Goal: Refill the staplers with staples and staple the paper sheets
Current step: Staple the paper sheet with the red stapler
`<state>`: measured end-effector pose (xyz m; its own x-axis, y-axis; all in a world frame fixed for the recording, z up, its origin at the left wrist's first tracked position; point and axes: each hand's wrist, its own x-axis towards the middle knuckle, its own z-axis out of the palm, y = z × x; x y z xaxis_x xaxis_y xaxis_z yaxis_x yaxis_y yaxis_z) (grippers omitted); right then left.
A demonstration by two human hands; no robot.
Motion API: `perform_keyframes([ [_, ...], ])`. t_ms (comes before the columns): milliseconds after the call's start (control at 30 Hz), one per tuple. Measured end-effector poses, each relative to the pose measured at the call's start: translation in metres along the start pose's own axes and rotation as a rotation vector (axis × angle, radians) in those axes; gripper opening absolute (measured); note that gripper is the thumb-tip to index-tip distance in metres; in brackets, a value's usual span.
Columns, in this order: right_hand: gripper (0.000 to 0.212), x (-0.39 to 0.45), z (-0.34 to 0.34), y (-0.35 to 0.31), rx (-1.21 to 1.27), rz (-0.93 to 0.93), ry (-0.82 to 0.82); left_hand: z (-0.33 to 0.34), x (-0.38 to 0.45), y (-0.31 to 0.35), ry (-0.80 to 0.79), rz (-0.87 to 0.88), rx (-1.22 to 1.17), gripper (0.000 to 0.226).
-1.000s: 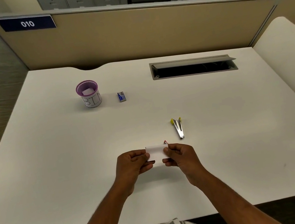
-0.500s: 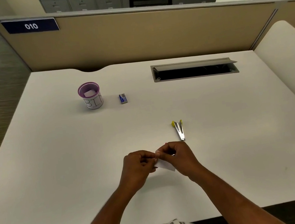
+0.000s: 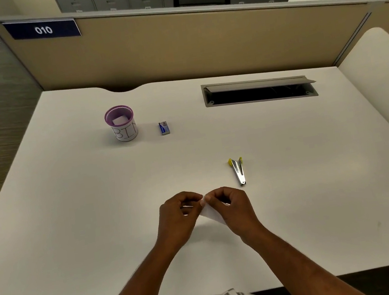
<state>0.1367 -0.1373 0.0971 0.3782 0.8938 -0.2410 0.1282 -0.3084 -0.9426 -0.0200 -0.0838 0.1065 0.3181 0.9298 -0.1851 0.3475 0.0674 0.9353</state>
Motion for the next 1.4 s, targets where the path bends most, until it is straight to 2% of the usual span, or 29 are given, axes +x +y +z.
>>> perform_keyframes([
  [100, 0.007, -0.001, 0.001, -0.003, -0.02, -0.023, -0.022, -0.005, 0.004, 0.004, 0.001, 0.037, 0.01, 0.005],
  [267, 0.003, -0.005, -0.003, -0.004, 0.021, 0.024, -0.045, -0.009, 0.007, 0.005, -0.036, -0.012, 0.038, 0.004],
  [367, 0.016, -0.008, -0.002, -0.005, -0.008, 0.036, -0.058, -0.008, 0.005, 0.004, -0.02, -0.001, 0.064, 0.01],
  [633, 0.013, -0.005, -0.01, -0.001, -0.067, 0.03, 0.057, -0.012, 0.012, 0.0, 0.129, -0.042, 0.054, 0.018],
  [733, 0.006, -0.004, -0.019, 0.001, -0.053, 0.06, 0.167, -0.015, 0.014, -0.002, 0.204, -0.084, 0.013, 0.017],
  [833, 0.011, -0.002, -0.031, 0.007, -0.055, 0.092, 0.246, -0.02, 0.013, -0.004, 0.269, -0.102, -0.009, 0.011],
  [933, 0.003, -0.005, -0.029, 0.005, 0.064, 0.082, 0.108, -0.018, 0.01, -0.006, 0.238, -0.08, -0.024, 0.011],
  [1033, 0.036, -0.008, -0.018, 0.004, 0.059, 0.029, -0.057, -0.009, 0.006, -0.003, 0.166, -0.089, -0.087, 0.012],
  [1100, 0.027, -0.007, -0.01, 0.004, -0.032, -0.013, -0.036, -0.004, 0.004, -0.001, 0.128, -0.091, -0.105, 0.012],
  [1167, 0.011, -0.008, -0.006, 0.007, -0.134, -0.136, 0.077, 0.0, 0.001, -0.002, 0.149, -0.138, -0.103, 0.008],
  [1200, 0.011, -0.009, -0.004, 0.007, -0.192, -0.233, 0.134, 0.001, 0.0, -0.002, 0.18, -0.208, -0.13, 0.01],
  [1267, 0.014, -0.012, -0.004, 0.009, -0.347, -0.43, 0.217, 0.0, 0.0, -0.001, 0.191, -0.448, -0.338, 0.029],
  [1333, 0.015, -0.015, -0.003, 0.013, -0.518, -0.584, 0.265, -0.002, 0.003, 0.001, 0.056, -0.655, -0.565, 0.046],
  [1400, 0.014, -0.018, -0.002, 0.018, -0.622, -0.676, 0.278, -0.002, 0.003, 0.0, -0.064, -0.702, -0.639, 0.044],
])
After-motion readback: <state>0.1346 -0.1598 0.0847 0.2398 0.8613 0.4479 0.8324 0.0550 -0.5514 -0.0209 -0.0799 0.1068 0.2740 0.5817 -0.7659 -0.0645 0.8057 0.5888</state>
